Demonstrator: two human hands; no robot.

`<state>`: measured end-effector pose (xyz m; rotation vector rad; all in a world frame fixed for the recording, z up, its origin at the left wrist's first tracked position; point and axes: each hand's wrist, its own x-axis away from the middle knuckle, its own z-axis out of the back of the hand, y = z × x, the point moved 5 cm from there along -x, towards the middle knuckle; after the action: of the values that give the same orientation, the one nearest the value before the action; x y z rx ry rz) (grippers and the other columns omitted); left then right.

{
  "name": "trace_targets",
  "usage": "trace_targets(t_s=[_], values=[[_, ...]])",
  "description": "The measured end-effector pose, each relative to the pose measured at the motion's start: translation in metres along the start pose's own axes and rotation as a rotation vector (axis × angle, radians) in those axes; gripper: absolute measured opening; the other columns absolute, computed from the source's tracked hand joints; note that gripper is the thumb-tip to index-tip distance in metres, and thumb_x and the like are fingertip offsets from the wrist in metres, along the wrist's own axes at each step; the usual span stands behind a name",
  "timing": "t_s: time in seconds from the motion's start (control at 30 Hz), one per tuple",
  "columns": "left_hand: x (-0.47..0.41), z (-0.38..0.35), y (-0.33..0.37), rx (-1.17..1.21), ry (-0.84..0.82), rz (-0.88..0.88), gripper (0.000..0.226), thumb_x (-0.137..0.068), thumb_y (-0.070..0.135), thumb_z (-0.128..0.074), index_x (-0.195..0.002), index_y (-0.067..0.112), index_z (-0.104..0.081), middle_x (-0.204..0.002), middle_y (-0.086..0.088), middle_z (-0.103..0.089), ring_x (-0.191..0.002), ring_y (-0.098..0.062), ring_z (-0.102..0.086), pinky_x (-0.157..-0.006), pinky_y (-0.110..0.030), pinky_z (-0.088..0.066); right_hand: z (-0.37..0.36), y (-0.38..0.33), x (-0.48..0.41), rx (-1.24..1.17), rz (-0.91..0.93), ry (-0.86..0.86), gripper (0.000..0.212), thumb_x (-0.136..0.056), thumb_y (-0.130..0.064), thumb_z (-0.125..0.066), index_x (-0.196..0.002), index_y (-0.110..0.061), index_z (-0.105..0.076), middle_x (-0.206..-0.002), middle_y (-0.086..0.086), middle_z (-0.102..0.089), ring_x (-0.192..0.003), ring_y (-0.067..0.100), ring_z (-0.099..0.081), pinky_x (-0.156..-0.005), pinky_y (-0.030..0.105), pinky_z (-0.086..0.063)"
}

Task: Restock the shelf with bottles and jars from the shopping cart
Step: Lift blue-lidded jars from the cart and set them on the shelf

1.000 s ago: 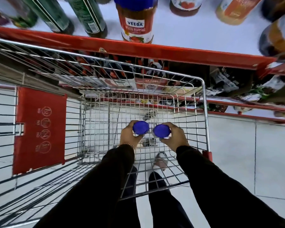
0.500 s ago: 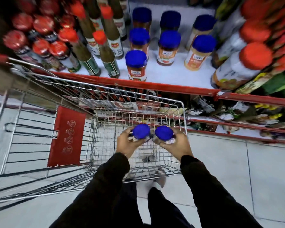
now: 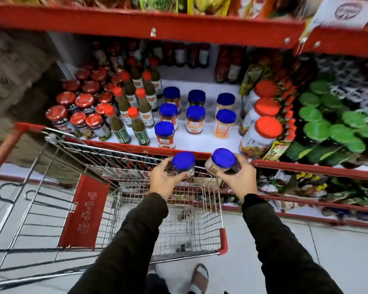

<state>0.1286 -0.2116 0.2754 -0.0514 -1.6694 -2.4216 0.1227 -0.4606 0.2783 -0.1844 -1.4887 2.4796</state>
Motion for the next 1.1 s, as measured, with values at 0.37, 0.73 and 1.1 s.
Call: trace_targets(t_s=[0.37,0.73,1.1], values=[[-0.059,-0.035,0.072,-0.017,0.092,-0.063,0.060,-0.075,0.008,-0.084,-0.130,0.006,-0.060,-0.126,-0.010,-0.068,-0.114,-0.017,-0.060,-0.106,-0.031,-0.047,0.016,-0.028,-0.067,0.015,0.055,0.083,0.068,-0.067,-0.038,-0.091,-0.123,-0.017,-0.061,-0.112,0.004,-0.073,-0.105,0.025,-0.067,-0.097,0.046,-0.055],[-0.081,-0.053,0.049,0.020,0.068,0.044,0.056,-0.081,-0.001,-0.076,-0.133,0.003,-0.056,-0.129,-0.015,-0.067,-0.121,-0.027,-0.062,-0.101,-0.027,-0.042,-0.001,-0.002,-0.087,0.078,-0.011,-0.035,0.062,-0.071,-0.024,-0.087,-0.126,-0.017,-0.059,-0.114,0.006,-0.073,-0.101,0.025,-0.070,-0.099,0.045,-0.054],[-0.051,-0.039,0.028,0.053,0.082,-0.030,0.052,-0.092,0.017,-0.069,-0.140,0.013,-0.051,-0.144,-0.009,-0.055,-0.131,-0.025,-0.054,-0.112,-0.047,-0.046,-0.003,-0.031,-0.046,0.308,0.170,0.168,0.075,-0.089,-0.025,-0.069,-0.150,-0.010,-0.030,-0.150,0.019,-0.033,-0.138,0.035,-0.036,-0.113,0.045,-0.039]])
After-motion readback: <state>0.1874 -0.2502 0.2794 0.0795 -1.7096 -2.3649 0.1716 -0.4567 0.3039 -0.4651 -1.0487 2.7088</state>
